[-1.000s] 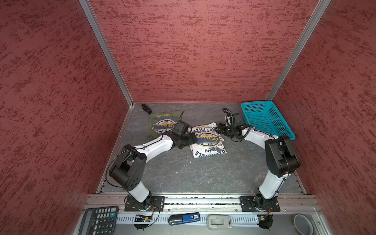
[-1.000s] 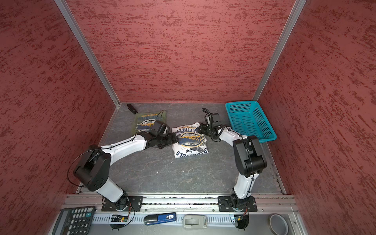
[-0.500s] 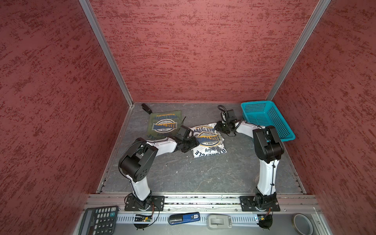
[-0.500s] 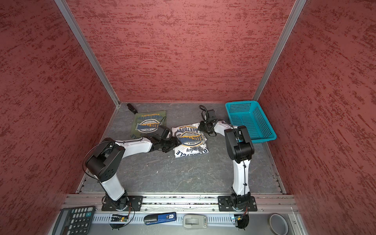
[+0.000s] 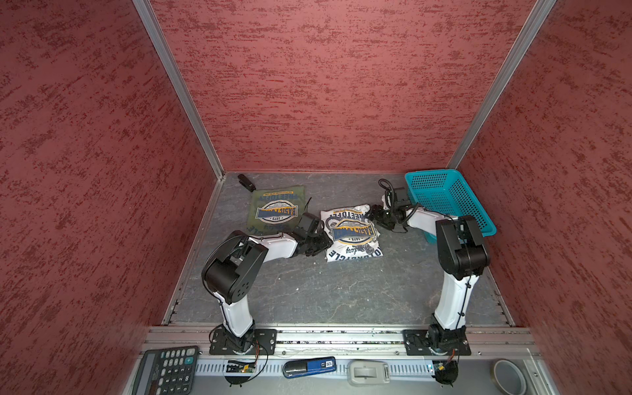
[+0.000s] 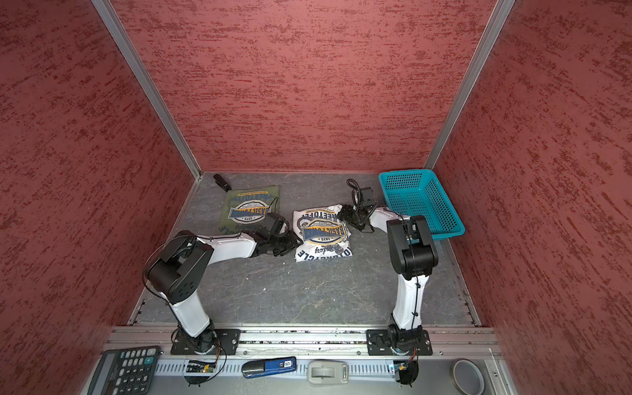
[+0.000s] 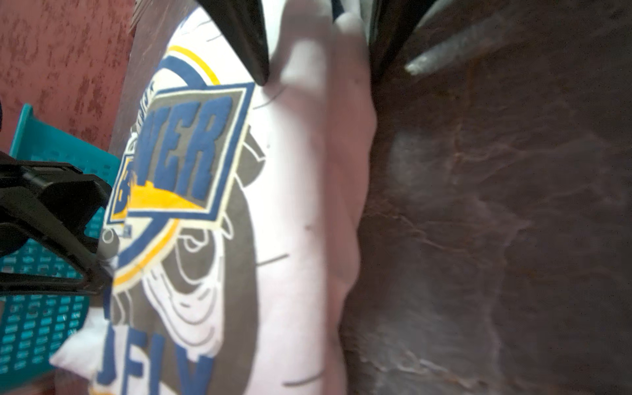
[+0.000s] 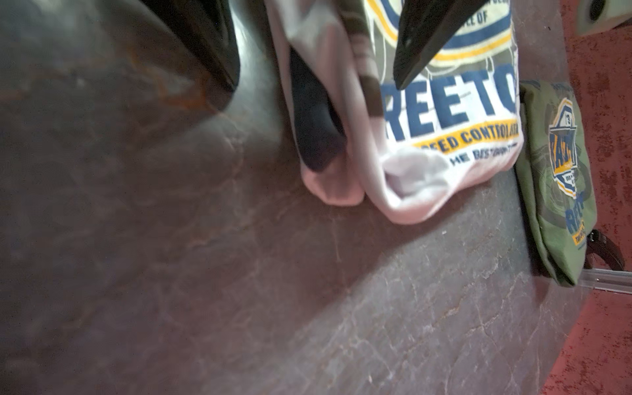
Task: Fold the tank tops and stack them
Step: 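Lift the printed white top with both grippers toward the green top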
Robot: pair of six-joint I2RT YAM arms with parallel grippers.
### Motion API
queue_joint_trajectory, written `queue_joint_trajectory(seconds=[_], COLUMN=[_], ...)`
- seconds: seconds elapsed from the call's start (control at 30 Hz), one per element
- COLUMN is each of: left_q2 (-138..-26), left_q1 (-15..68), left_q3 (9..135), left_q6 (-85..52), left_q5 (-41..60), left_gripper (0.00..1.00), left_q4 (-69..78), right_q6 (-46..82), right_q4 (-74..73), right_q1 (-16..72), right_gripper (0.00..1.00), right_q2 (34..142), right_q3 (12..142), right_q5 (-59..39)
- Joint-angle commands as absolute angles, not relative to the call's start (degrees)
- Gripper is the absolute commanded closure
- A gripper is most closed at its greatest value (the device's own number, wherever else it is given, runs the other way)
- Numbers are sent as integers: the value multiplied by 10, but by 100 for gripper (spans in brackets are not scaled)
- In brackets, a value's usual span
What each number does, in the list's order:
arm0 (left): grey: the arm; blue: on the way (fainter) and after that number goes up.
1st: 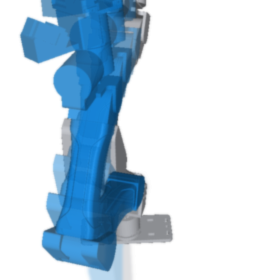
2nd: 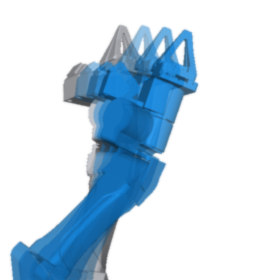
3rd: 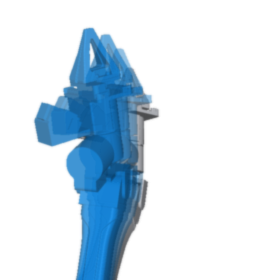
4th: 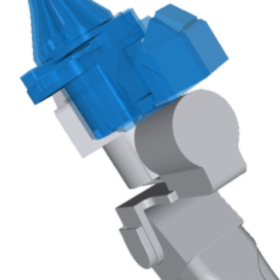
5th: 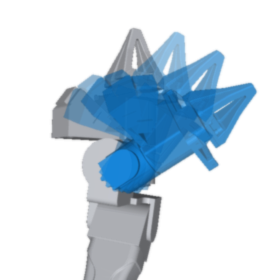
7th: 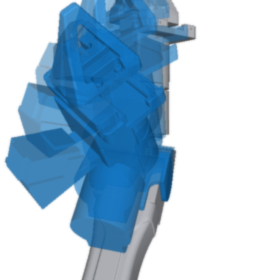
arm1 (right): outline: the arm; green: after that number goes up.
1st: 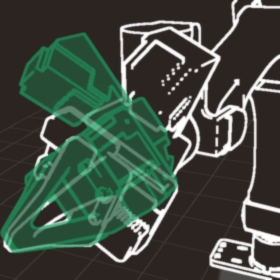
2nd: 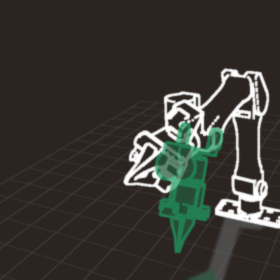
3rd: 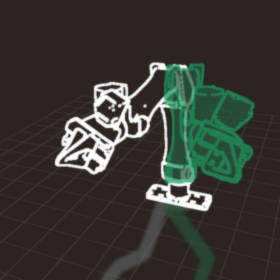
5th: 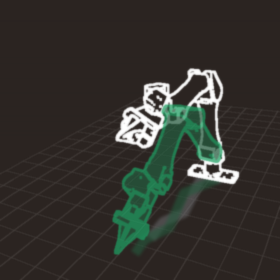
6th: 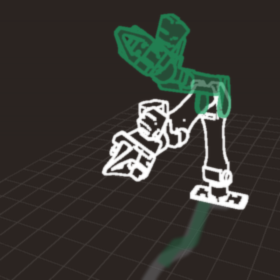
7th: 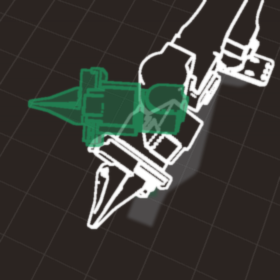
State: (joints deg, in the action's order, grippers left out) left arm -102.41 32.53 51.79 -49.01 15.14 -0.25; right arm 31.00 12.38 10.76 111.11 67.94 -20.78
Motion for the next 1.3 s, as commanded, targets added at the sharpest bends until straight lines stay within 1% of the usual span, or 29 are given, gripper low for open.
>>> queue_joint_trajectory(seconds=[0.0,0.03,0.17,0.23,0.3,0.37,0.43,0.5,0.67,0.77,0.93,1.13,1.27], left_q2=[-1042,-1046,-1063,-1072,-1085,-1091,-1094,-1095,-1081,-1064,-1029,-1007,-1002], left_q1=[326,326,328,328,327,327,324,318,291,275,247,191,148], left_q3=[512,517,532,543,555,560,566,574,613,654,741,853,926], left_q6=[-479,-479,-479,-478,-474,-474,-471,-466,-434,-397,-321,-234,-178], left_q5=[156,161,173,178,185,188,193,199,211,207,186,180,159], left_gripper=[41,40,39,40,42,48,56,66,85,91,96,97,97], left_q4=[-14,-11,-6,-10,-13,-9,-6,-6,-34,-79,-177,-292,-376], right_q6=[299,296,300,303,308,312,321,326,339,350,376,405,417], right_q4=[136,140,134,129,118,107,94,81,48,40,11,-32,-44], right_q1=[124,131,147,154,162,171,180,190,208,212,218,244,266], right_gripper=[25,24,25,27,30,35,44,53,72,79,88,91,92], right_q2=[1075,1070,1064,1069,1075,1085,1093,1096,1097,1100,1104,1135,1191], right_q3=[644,635,607,600,594,594,596,604,642,672,718,804,900], right_q5=[-195,-190,-183,-184,-190,-206,-223,-237,-268,-268,-278,-283,-280])
